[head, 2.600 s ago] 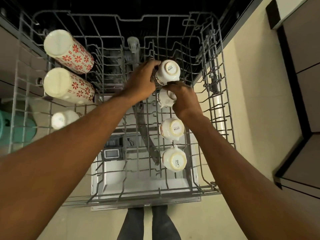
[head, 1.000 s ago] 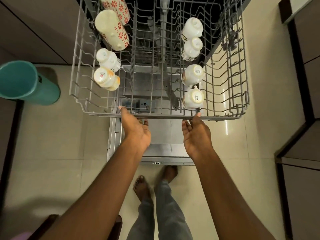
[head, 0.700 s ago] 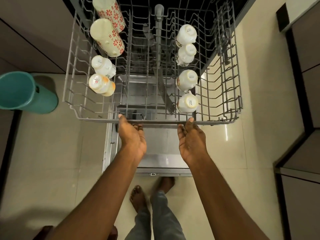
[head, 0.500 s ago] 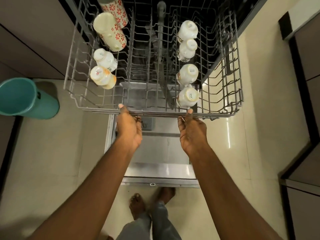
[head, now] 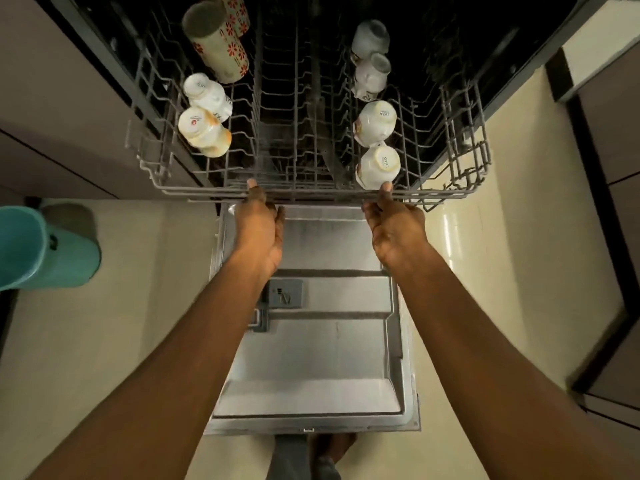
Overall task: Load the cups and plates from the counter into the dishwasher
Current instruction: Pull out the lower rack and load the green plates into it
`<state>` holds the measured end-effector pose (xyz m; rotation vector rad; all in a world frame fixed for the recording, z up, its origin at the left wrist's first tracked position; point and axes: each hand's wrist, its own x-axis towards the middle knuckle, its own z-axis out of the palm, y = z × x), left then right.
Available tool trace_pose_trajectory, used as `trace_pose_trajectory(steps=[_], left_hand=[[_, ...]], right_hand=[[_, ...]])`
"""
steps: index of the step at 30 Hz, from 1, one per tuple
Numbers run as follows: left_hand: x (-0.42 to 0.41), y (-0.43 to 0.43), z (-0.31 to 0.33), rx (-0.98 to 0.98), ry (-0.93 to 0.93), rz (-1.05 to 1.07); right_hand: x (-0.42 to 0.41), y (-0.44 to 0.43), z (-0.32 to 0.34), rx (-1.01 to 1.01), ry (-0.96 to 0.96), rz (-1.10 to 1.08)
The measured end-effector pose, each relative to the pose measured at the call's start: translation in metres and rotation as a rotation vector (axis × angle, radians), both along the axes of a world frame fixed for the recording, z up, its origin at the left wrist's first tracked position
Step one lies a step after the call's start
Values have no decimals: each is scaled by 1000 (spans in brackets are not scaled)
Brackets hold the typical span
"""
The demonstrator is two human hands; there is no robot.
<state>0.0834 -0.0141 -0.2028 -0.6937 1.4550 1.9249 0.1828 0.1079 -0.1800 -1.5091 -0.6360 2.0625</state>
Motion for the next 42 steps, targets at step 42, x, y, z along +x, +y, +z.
trace_pose_trajectory(steps=[42], left_hand=[[-157, 39, -235, -1035, 1057, -1344]], right_hand=[[-96, 99, -261, 1241, -927, 1322]])
